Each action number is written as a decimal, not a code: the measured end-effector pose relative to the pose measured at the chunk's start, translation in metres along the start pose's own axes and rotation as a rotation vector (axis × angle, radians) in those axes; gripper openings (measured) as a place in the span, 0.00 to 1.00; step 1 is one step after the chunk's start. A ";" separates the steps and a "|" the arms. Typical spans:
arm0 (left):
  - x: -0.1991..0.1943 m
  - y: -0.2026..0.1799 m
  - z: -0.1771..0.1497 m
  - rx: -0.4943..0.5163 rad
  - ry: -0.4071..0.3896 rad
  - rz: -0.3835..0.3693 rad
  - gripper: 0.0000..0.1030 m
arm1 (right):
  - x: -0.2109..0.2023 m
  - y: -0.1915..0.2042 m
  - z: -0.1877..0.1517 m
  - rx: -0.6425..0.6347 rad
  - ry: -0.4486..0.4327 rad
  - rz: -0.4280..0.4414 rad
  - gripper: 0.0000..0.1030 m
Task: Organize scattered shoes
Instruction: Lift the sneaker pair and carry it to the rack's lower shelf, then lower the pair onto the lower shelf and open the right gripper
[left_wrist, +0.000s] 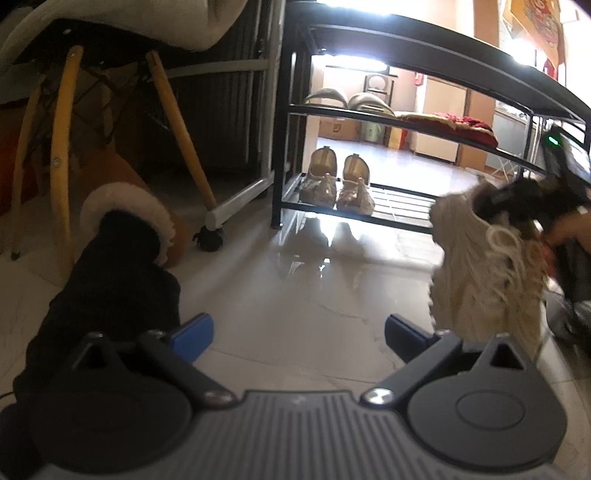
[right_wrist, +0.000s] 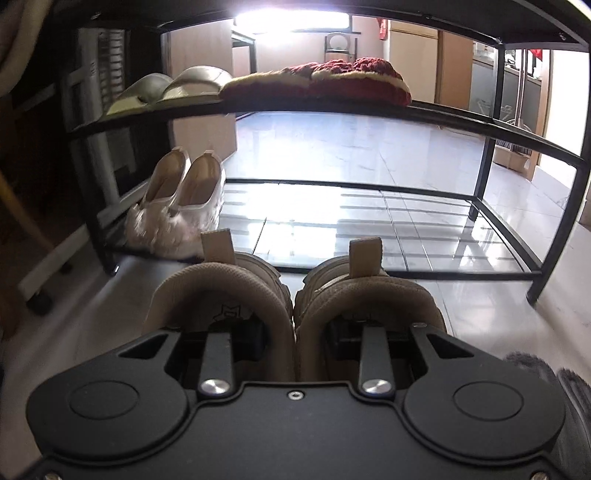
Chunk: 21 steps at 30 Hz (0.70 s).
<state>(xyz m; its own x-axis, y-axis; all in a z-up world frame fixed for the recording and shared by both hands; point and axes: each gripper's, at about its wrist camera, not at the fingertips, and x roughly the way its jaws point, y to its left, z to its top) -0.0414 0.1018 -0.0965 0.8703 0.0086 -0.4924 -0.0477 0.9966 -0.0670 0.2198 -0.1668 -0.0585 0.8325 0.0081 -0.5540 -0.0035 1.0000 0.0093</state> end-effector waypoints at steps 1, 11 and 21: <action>0.001 -0.001 0.000 0.004 -0.001 -0.002 0.97 | 0.011 0.000 0.010 0.007 -0.005 -0.008 0.30; 0.016 -0.004 0.004 -0.006 0.010 -0.013 0.97 | 0.111 0.012 0.078 0.053 -0.057 -0.040 0.29; 0.026 -0.006 0.004 -0.024 0.043 -0.014 0.97 | 0.179 0.031 0.084 0.026 -0.126 -0.073 0.30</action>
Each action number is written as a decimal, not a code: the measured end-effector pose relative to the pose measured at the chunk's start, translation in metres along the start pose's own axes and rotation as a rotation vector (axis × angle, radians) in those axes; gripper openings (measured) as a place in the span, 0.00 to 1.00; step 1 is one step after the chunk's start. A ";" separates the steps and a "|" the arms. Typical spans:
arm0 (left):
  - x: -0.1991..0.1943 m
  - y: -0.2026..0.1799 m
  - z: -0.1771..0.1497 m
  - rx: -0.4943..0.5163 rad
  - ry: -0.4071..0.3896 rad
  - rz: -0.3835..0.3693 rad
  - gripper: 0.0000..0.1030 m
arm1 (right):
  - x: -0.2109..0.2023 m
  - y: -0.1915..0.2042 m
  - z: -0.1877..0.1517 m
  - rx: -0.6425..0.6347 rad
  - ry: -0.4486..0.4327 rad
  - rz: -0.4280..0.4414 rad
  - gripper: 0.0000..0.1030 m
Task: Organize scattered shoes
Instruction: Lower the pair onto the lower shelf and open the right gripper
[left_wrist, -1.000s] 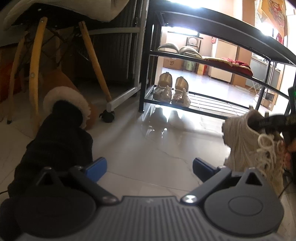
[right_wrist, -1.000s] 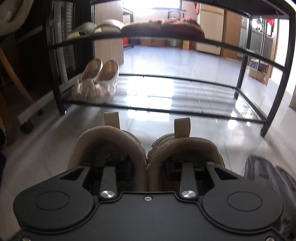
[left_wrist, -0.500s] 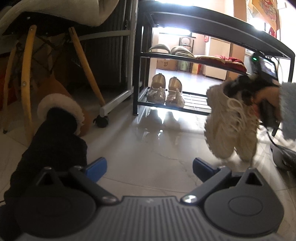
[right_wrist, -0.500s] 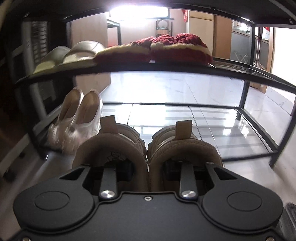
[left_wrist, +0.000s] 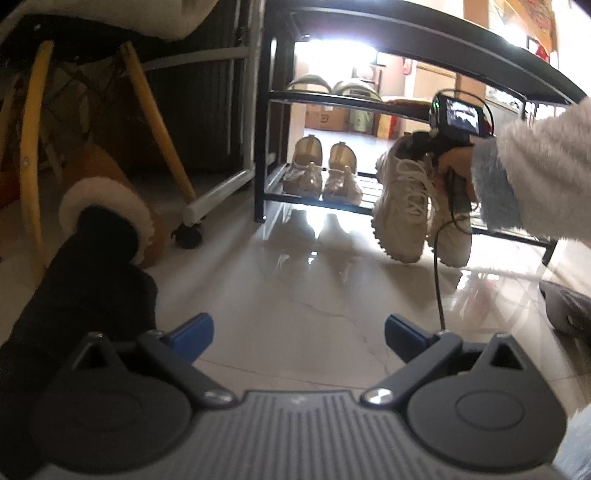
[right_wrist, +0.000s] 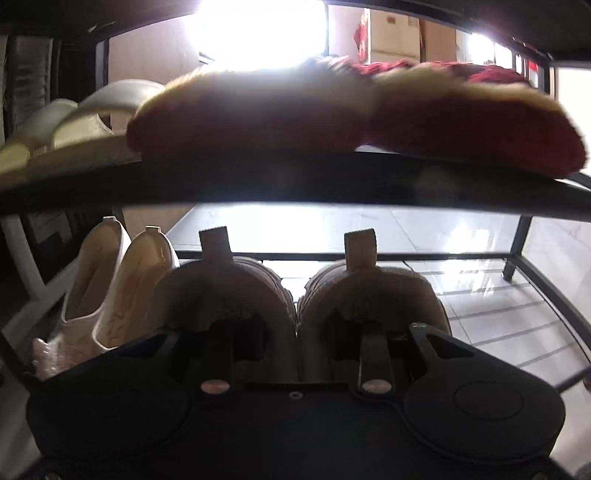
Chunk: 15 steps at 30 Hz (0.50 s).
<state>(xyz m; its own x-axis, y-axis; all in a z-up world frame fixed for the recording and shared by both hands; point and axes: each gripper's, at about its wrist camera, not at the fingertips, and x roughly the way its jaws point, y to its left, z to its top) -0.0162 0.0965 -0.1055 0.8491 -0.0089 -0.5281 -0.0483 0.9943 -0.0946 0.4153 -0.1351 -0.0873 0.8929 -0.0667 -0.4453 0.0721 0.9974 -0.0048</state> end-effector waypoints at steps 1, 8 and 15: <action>0.001 0.002 0.000 -0.010 0.006 0.003 0.97 | 0.002 0.001 -0.002 -0.001 -0.004 -0.001 0.30; 0.001 0.000 -0.002 -0.005 0.016 0.005 0.97 | 0.027 0.007 -0.003 0.010 0.010 -0.023 0.31; 0.005 0.000 -0.003 -0.004 0.026 0.008 0.97 | 0.035 0.005 0.008 0.007 0.038 -0.019 0.65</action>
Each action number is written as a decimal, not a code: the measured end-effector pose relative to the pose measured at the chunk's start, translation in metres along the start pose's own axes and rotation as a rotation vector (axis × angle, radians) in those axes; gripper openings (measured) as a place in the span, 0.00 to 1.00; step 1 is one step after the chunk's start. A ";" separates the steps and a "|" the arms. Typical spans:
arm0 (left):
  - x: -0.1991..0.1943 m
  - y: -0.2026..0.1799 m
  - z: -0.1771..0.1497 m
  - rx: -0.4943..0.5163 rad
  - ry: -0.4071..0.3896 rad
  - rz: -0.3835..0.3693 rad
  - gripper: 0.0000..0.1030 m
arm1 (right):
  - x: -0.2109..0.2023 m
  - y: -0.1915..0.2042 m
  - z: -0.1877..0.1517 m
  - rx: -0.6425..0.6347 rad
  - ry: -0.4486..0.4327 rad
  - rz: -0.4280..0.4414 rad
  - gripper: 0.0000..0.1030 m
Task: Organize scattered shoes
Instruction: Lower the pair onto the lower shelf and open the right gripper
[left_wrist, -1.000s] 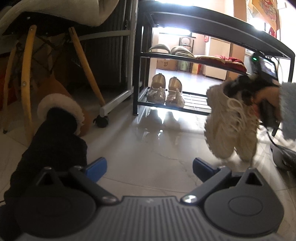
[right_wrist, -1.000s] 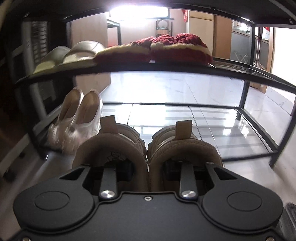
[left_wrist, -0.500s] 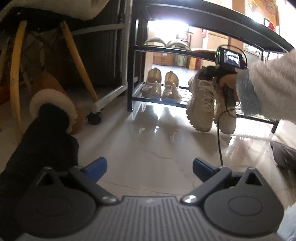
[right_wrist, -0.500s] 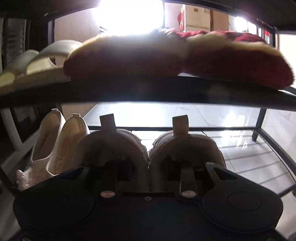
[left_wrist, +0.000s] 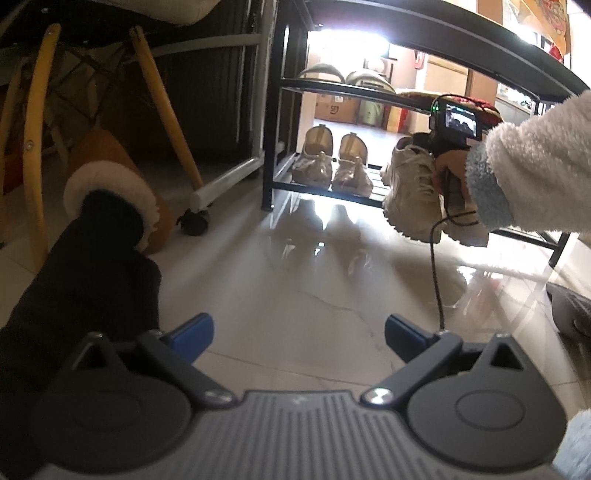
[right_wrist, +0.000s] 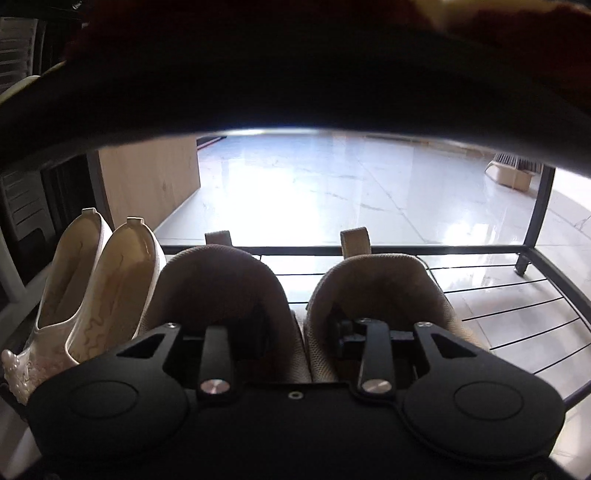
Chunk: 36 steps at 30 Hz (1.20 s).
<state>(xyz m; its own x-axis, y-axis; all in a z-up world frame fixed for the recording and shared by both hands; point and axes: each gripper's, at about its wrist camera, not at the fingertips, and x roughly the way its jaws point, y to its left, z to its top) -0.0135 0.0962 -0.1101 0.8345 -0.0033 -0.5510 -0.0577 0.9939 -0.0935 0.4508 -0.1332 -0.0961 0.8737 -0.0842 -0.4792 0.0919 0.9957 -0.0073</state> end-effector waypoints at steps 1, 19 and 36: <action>0.001 0.000 0.000 -0.001 0.002 0.000 0.97 | -0.001 0.000 0.002 -0.013 -0.013 -0.013 0.75; -0.002 0.002 -0.001 -0.007 -0.007 -0.030 0.97 | -0.133 -0.016 -0.024 -0.113 -0.167 0.240 0.87; 0.001 0.001 -0.003 -0.007 0.007 -0.029 0.97 | -0.119 0.008 -0.121 -0.071 -0.058 0.156 0.80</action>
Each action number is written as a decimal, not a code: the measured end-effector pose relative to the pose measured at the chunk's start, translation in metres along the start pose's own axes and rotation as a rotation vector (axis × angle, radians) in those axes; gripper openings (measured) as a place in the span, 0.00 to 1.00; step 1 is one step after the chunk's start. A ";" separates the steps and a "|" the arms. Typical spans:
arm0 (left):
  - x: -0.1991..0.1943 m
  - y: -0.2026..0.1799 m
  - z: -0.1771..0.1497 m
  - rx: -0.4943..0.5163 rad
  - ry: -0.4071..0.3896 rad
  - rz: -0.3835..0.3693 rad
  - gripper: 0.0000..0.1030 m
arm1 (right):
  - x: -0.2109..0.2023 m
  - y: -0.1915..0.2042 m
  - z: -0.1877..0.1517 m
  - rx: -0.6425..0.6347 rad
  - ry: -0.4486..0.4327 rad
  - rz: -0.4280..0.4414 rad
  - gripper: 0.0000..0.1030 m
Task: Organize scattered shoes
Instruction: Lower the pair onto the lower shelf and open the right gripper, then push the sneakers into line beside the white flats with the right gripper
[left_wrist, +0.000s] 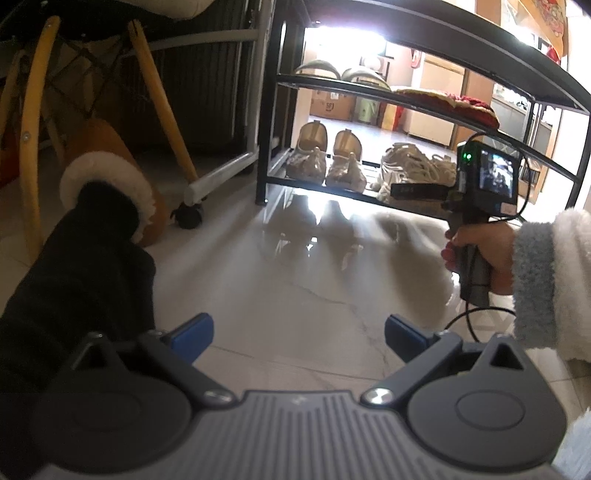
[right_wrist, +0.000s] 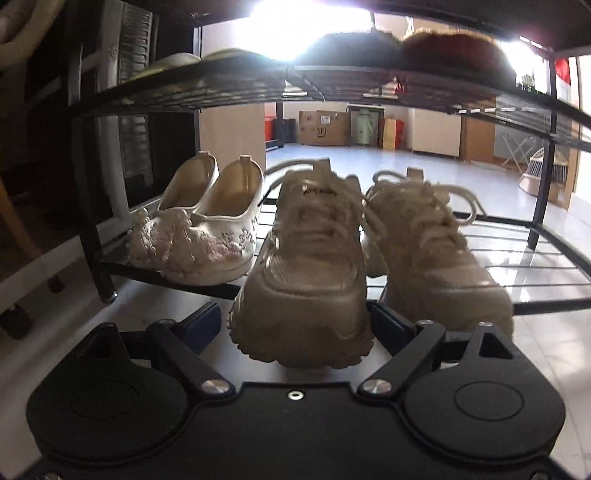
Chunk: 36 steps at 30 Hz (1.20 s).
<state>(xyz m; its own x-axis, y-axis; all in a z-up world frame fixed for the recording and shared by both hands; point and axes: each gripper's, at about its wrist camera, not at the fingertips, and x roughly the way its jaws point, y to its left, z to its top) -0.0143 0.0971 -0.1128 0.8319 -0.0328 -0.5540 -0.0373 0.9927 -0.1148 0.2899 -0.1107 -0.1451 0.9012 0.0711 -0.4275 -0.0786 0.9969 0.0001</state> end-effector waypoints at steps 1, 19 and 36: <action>0.000 0.000 0.000 -0.001 0.001 0.000 0.97 | 0.002 -0.002 -0.001 0.009 -0.008 -0.007 0.80; 0.002 0.004 0.001 -0.028 0.016 -0.001 0.97 | 0.076 0.004 0.021 0.000 0.022 -0.050 0.78; 0.002 -0.003 -0.004 0.011 0.014 0.012 0.97 | 0.013 -0.014 0.031 0.062 -0.063 0.040 0.92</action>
<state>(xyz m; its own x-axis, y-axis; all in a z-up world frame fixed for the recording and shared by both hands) -0.0149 0.0939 -0.1168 0.8238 -0.0228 -0.5665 -0.0407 0.9942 -0.0993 0.3157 -0.1226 -0.1227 0.9232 0.1111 -0.3680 -0.0903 0.9932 0.0732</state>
